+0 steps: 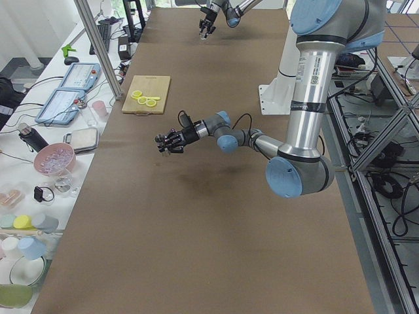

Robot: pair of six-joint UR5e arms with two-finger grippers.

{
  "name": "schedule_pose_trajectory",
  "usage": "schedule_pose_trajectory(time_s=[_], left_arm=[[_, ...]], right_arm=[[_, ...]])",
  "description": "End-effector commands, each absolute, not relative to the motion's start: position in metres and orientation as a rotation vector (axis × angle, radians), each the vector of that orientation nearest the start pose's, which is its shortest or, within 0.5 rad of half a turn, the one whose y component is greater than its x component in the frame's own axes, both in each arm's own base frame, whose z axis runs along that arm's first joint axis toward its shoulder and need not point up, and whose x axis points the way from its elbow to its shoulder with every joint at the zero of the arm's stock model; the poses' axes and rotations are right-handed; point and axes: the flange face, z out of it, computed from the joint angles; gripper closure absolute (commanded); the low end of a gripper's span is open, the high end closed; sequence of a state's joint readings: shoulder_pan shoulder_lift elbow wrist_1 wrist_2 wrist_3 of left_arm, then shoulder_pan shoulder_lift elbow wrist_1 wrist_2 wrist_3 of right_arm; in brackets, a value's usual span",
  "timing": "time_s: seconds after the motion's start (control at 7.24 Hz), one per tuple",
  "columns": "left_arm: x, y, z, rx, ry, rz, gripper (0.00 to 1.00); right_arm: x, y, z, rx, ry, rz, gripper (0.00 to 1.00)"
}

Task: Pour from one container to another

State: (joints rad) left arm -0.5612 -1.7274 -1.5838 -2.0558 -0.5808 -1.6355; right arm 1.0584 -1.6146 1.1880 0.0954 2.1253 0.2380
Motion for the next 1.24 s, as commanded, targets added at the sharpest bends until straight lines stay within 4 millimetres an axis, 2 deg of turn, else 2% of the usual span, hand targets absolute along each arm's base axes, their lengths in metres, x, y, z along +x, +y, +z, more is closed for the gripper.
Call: schedule_pose_trajectory(time_s=[0.0, 0.14, 0.41, 0.69, 0.83, 0.97, 1.1], left_arm=[[0.367, -0.496, 0.534, 1.105, 0.320, -0.928, 1.00], [0.368, -0.497, 0.546, 1.099, 0.314, -0.942, 1.00], [0.367, -0.497, 0.553, 1.096, 0.307, -0.950, 1.00], [0.362, -0.496, 0.569, 1.091, 0.300, -0.976, 1.00], [0.364, -0.496, 0.567, 1.091, 0.307, -0.980, 1.00], [0.368, -0.495, 0.565, 1.090, 0.314, -0.978, 1.00], [0.369, -0.495, 0.562, 1.091, 0.320, -0.979, 1.00]], right_arm=[[-0.158, -0.431, 0.684, 0.955, -0.914, -0.582, 1.00], [-0.160, -0.431, 0.684, 0.954, -0.917, -0.587, 1.00], [-0.166, -0.434, 0.697, 0.965, -0.927, -0.594, 1.00], [-0.170, -0.434, 0.701, 0.959, -0.947, -0.582, 1.00], [-0.170, -0.433, 0.700, 0.958, -0.949, -0.582, 1.00], [-0.172, -0.433, 0.701, 0.956, -0.950, -0.584, 0.84], [-0.172, -0.431, 0.702, 0.951, -0.951, -0.586, 0.52]])
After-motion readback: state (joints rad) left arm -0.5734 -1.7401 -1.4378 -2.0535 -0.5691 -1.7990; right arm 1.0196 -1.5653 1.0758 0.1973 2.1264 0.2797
